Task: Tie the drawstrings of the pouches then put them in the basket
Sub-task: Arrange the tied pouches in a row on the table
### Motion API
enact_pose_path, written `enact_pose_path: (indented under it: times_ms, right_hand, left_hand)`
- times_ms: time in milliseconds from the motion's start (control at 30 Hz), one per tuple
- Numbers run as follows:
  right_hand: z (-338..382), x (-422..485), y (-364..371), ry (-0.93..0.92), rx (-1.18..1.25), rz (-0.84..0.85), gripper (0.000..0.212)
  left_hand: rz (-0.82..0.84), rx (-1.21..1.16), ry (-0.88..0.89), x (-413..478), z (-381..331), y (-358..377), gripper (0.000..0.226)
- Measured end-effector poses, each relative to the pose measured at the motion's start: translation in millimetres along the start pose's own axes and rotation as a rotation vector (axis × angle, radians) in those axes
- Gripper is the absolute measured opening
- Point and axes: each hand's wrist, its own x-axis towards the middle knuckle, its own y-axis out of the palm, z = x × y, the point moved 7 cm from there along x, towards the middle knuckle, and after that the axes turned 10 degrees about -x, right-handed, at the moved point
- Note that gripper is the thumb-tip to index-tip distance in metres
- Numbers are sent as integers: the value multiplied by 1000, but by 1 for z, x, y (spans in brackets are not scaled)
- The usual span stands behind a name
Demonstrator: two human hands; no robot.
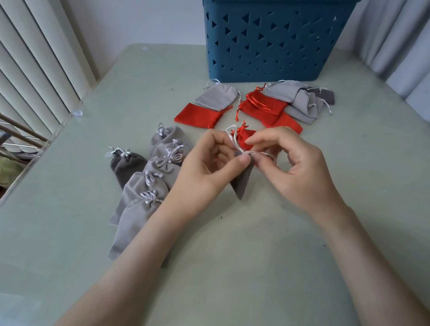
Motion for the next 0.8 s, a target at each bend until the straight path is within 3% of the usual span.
enact_pose_path:
  times_ms: [267, 567, 800]
  right_hand:
    - [-3, 2, 1, -3, -19, 9, 13]
    - [-7, 1, 4, 148, 111, 96, 12]
    - [-12, -1, 18, 192, 135, 240, 22]
  left_hand:
    - [-28, -25, 21, 1, 3, -2, 27]
    - [-46, -35, 37, 0, 1, -3, 23]
    - [72, 242, 166, 0, -5, 0, 34]
